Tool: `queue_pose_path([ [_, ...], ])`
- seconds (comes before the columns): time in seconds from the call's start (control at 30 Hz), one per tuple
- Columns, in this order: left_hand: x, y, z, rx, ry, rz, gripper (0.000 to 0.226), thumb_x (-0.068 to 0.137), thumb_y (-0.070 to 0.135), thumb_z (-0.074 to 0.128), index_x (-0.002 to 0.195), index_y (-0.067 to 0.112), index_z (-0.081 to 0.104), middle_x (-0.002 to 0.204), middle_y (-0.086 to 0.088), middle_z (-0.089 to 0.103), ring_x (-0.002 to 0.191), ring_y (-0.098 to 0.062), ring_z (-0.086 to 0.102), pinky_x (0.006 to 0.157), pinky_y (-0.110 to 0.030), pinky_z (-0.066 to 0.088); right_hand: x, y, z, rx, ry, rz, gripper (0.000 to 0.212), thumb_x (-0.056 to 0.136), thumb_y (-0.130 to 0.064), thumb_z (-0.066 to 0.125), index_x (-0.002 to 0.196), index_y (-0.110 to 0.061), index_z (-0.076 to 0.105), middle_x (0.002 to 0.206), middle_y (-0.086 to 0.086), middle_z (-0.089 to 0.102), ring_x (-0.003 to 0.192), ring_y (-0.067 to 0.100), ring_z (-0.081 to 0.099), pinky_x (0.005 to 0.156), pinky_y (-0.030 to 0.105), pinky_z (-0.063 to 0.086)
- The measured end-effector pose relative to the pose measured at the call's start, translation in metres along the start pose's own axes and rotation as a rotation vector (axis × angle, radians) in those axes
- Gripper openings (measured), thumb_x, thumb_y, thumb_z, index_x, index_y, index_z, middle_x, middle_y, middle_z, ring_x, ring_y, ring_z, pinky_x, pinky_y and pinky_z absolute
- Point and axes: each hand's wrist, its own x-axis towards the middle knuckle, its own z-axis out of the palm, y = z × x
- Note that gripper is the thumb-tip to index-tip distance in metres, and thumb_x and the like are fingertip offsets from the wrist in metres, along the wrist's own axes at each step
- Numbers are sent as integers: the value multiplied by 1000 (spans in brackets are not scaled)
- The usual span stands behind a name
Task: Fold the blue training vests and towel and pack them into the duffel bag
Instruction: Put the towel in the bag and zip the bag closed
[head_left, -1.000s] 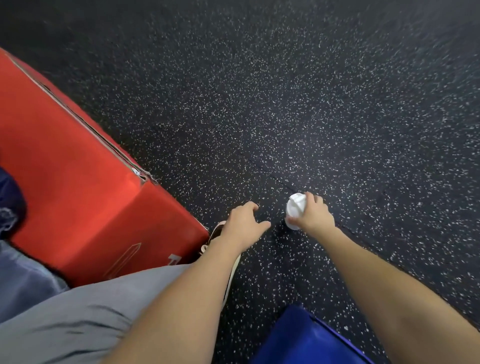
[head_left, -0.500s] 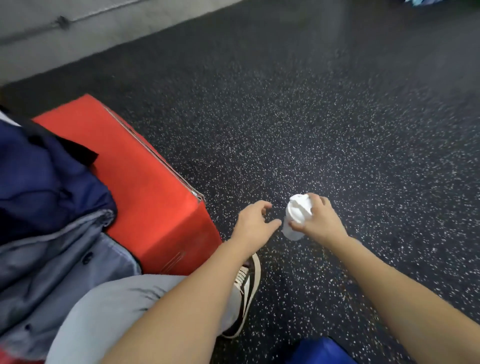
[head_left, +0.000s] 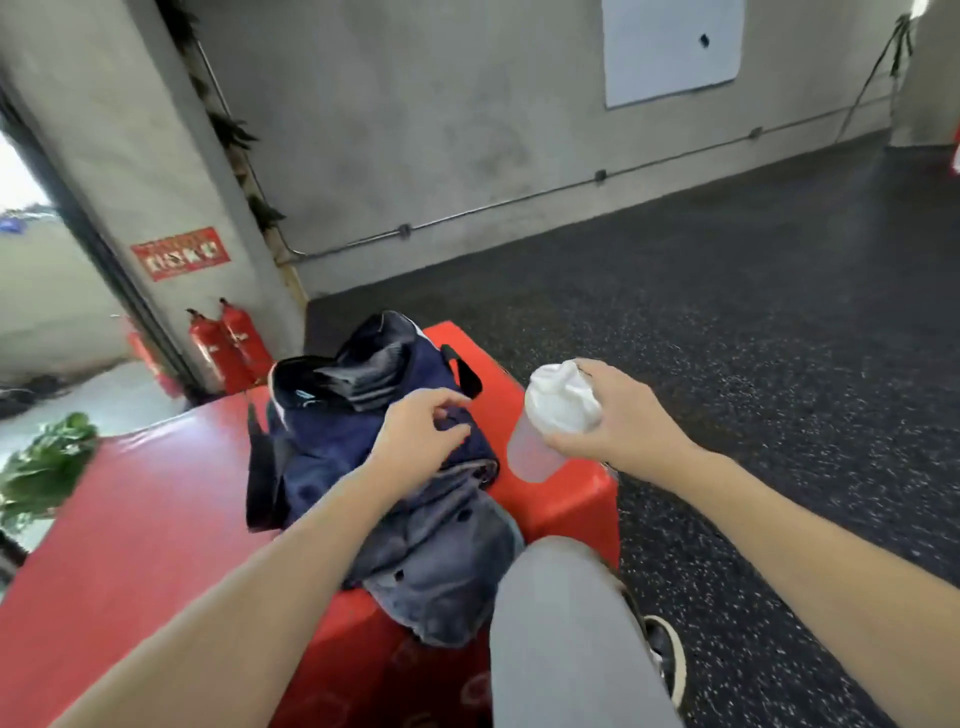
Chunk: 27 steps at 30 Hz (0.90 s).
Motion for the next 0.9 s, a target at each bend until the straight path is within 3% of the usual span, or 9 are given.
queue_pose_path([
  [0.1, 1, -44, -43, 256, -37, 41, 25, 74, 19, 75, 96, 32, 79, 110, 4, 69, 112, -16, 58, 100, -40, 47, 14, -31, 35, 1, -112, -86, 79, 62, -56, 84, 132, -39, 53, 127, -23, 59, 117, -4, 54, 98, 23, 45],
  [0.23, 12, -70, -65, 461, -290, -27, 26, 80, 25, 73, 97, 44, 76, 137, -4, 54, 137, -22, 39, 109, -42, 37, 13, -57, 76, 46, -200, -134, 61, 67, -43, 87, 117, -45, 54, 115, -30, 59, 110, -14, 50, 86, 7, 39],
  [0.3, 19, -68, -60, 549, -384, -6, 26, 81, 30, 71, 100, 48, 74, 132, 2, 55, 135, -22, 40, 105, -41, 35, 10, -57, 91, 57, -234, -127, 57, 66, -40, 88, 109, -54, 52, 111, -34, 58, 107, -15, 52, 86, 11, 43],
  [0.37, 26, -68, -51, 591, -486, -12, 29, 81, 30, 72, 107, 41, 73, 111, 12, 63, 120, -20, 52, 93, -38, 37, 9, -54, 104, 56, -260, -103, 60, 67, -38, 89, 112, -51, 52, 107, -37, 56, 105, -14, 50, 87, 14, 43],
  [0.5, 40, -76, -48, 543, -652, -15, 33, 79, 14, 75, 109, 27, 77, 105, 7, 74, 99, -14, 65, 84, -22, 46, 9, -47, 120, 31, -281, -104, 67, 69, -35, 89, 126, -24, 55, 119, -19, 58, 111, 0, 49, 91, 21, 43],
  [0.63, 60, -63, -95, 377, -637, -47, 31, 83, 14, 76, 105, 37, 79, 99, 21, 73, 86, 5, 61, 79, -6, 42, 24, -45, 134, 89, -297, -124, 84, 65, -43, 90, 131, -51, 39, 129, -42, 40, 117, -17, 43, 91, 12, 36],
  [0.73, 65, -49, -136, 259, -595, -81, 30, 87, 17, 74, 101, 43, 78, 106, 23, 71, 98, 4, 62, 86, -13, 44, 35, -52, 151, 173, -268, -118, 83, 61, -45, 92, 128, -53, 43, 127, -39, 48, 121, -14, 44, 92, 14, 40],
  [0.8, 62, -42, -154, 209, -558, -112, 30, 88, 16, 72, 102, 42, 78, 107, 24, 71, 99, 5, 61, 81, -10, 42, 40, -59, 166, 240, -250, -107, 86, 59, -44, 92, 130, -51, 45, 128, -34, 51, 121, -9, 48, 93, 17, 44],
  [0.9, 59, -40, -174, 166, -534, -129, 32, 89, 15, 69, 101, 43, 78, 107, 26, 71, 101, 7, 61, 89, -12, 42, 41, -63, 191, 327, -226, -31, 91, 56, -47, 92, 128, -59, 38, 126, -32, 54, 118, -11, 50, 90, 12, 45],
])
